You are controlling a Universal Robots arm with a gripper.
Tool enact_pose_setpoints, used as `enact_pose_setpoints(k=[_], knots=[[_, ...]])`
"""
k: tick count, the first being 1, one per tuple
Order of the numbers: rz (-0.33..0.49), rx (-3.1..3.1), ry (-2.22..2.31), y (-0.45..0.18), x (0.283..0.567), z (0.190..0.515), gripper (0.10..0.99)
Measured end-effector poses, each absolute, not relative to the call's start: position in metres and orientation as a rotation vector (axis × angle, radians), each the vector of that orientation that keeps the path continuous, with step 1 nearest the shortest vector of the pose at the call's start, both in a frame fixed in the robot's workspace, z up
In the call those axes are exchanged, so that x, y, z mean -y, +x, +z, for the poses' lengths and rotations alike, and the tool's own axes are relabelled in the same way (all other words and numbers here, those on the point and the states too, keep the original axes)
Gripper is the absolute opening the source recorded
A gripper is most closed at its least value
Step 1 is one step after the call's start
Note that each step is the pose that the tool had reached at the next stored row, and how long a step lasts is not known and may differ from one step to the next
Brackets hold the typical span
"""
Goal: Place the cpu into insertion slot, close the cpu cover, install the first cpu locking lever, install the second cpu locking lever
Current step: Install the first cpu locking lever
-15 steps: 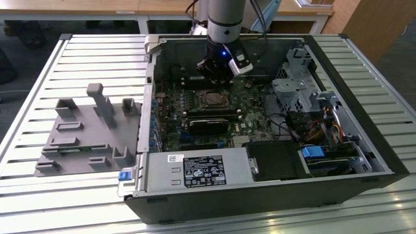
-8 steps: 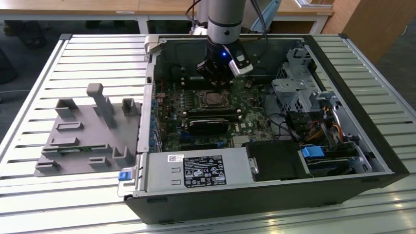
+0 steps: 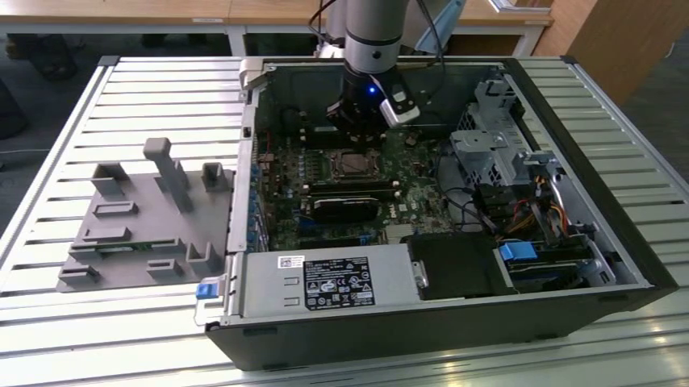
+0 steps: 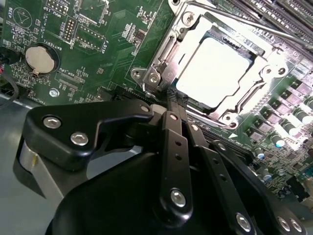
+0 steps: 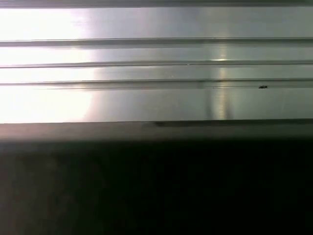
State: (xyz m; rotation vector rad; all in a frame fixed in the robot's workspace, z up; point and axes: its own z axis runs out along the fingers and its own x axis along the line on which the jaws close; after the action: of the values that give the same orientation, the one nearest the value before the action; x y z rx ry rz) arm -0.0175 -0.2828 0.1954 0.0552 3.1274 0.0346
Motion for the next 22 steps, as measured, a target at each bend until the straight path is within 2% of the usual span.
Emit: enact_pose_setpoints(k=[22], knots=[[0.042, -3.127, 0.052, -0.017, 0.284, 0.211, 0.106]])
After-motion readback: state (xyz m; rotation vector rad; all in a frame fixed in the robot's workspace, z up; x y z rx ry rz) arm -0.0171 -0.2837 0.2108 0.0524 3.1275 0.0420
